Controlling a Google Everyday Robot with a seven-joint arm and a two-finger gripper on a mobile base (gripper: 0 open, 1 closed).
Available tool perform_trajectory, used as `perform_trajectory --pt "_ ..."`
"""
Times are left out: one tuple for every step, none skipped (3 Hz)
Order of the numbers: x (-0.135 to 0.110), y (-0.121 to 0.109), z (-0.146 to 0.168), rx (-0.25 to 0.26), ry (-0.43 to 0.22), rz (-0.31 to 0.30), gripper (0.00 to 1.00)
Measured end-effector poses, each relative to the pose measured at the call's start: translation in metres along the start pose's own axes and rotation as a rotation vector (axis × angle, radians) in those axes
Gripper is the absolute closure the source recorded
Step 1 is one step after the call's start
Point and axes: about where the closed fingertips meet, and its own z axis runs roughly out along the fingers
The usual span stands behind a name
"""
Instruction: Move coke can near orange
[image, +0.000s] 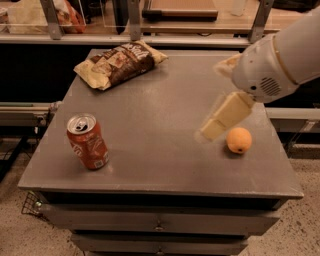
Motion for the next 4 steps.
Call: perform_trajectory --pt "-0.058 0.024 0.045 -0.088 -0.172 0.012 0.0" --pt "-0.074 0.03 0.049 -0.1 -0.21 0.014 0.0" --pt "-0.075 0.041 0.063 -0.105 -0.241 0.01 0.0" --pt "-0.091 0.057 0.098 -0.129 -0.314 0.011 0.0"
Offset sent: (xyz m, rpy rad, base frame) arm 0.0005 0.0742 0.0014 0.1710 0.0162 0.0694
